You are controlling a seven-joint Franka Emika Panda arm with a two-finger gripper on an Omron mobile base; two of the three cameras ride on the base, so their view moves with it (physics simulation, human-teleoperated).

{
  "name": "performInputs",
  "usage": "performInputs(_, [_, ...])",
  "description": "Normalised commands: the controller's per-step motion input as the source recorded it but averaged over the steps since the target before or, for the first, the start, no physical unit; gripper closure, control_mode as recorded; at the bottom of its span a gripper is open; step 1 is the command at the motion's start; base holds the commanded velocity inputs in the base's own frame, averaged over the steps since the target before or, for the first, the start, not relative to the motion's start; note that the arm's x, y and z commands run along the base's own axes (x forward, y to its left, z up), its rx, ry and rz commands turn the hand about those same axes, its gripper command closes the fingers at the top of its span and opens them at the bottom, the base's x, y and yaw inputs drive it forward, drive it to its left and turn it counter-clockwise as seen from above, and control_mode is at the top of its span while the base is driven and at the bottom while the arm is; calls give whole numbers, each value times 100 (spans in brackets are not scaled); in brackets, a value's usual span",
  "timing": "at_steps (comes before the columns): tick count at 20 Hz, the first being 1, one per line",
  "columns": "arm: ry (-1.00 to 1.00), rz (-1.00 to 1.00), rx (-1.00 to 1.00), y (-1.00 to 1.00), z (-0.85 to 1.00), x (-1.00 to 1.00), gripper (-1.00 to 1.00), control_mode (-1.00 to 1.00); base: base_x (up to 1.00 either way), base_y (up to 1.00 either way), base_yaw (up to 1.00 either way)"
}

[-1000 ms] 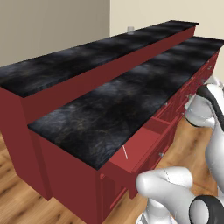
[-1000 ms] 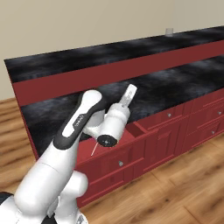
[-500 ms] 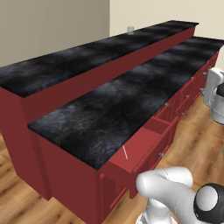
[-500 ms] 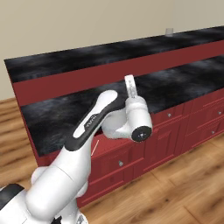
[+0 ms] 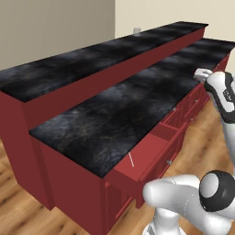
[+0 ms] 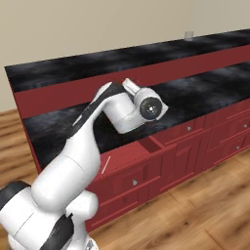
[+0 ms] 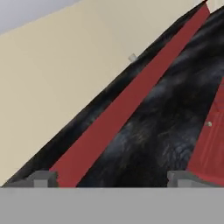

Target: Take a straw from the drawer in front and place it inside the glass cup on the dining counter.

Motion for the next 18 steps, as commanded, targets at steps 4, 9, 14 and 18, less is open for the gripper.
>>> performInputs(4, [27,0,-52,23,-51,43,-100,-100,0,0,0])
performInputs(9, [26,2,-21,27,-61,34,-100,-100,0,0,0])
performInputs(14, [26,0,-17,38,-49,10,-100,-100,0,0,0])
performInputs(18, [29,0,-10,32,-63,0,-100,-100,0,0,0])
